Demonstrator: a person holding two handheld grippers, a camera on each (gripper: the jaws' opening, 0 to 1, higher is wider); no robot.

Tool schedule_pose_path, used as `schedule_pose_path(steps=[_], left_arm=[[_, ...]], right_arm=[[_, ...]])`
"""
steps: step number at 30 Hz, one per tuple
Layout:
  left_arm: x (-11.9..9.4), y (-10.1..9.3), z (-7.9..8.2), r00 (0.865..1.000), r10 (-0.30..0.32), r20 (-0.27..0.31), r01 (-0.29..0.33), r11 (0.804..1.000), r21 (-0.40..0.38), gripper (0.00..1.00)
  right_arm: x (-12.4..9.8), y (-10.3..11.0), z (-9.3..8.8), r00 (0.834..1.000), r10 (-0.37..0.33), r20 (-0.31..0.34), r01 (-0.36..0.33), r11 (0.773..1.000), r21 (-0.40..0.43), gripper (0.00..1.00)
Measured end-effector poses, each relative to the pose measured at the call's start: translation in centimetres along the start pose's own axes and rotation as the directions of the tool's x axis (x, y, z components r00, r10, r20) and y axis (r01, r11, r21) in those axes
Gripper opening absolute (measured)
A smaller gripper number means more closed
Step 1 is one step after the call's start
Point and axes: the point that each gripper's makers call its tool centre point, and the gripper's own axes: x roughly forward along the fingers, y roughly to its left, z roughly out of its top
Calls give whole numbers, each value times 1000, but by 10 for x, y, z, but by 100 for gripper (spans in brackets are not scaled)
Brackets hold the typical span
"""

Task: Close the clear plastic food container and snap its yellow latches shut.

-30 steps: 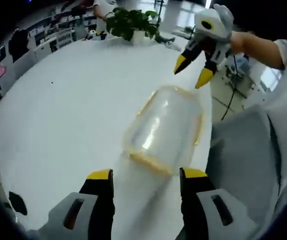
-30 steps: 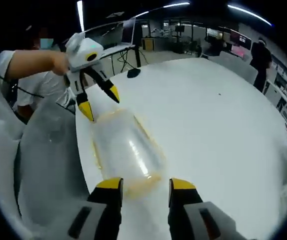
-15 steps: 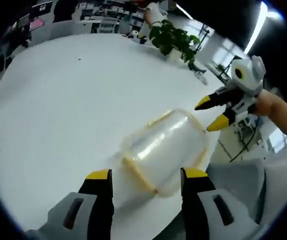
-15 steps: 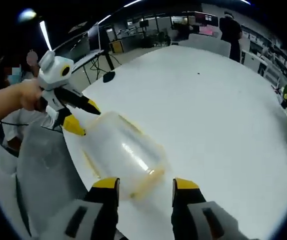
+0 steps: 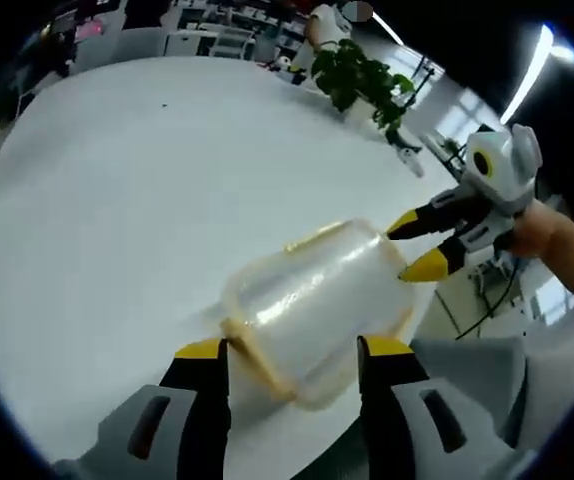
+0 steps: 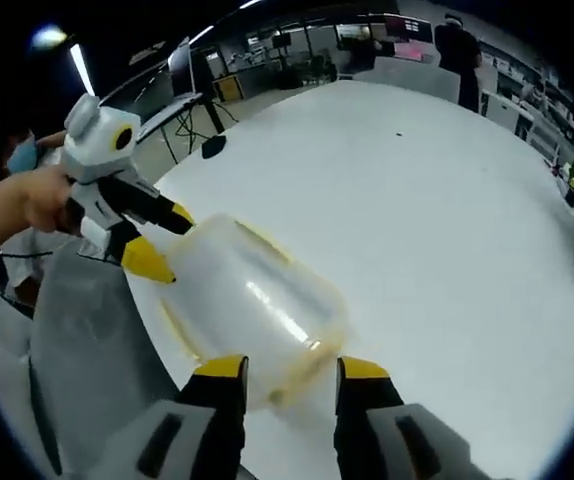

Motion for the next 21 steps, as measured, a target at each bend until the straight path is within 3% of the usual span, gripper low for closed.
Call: schedule_pose_path(steps=[2, 4, 5, 13, 17, 18, 19, 20, 21], left_arm=[[1, 3, -1, 1000, 17, -9, -17, 1000, 11, 48], [1, 13, -1, 997, 79, -13, -79, 997, 13, 42], [2, 8, 1, 998, 55, -3, -55, 999, 1, 42], [3, 6, 1, 998, 60, -15, -60, 998, -7, 41], [9, 4, 0, 999, 47, 7, -46, 994, -97, 43], [11, 4, -4, 999, 39, -10, -40, 995, -86, 44], [11, -2, -12, 999, 12, -51, -19, 991, -132, 45], [12, 0, -4, 999, 36, -6, -37, 996, -83, 45], [11, 0, -3, 999, 42, 3, -41, 996, -81, 45]], right_arm=[[0, -1, 0, 1000, -3, -4, 3, 1000, 1, 30], [0, 0, 0, 1000, -2, -8, 2, 1000, 9, 30], [0, 0, -1, 1000, -4, -11, 4, 999, 35, 30], [0, 2, -3, 1000, -5, -16, 6, 999, 49, 27], [1, 4, -3, 1000, -10, -29, 11, 999, 37, 27], [1, 5, -4, 999, -3, -35, 4, 1000, 31, 27], [1, 8, -11, 997, 19, -69, -17, 1000, 23, 26], [1, 6, -15, 997, -10, -79, 15, 998, 60, 27], [4, 9, -12, 998, 7, -59, -5, 999, 37, 26]])
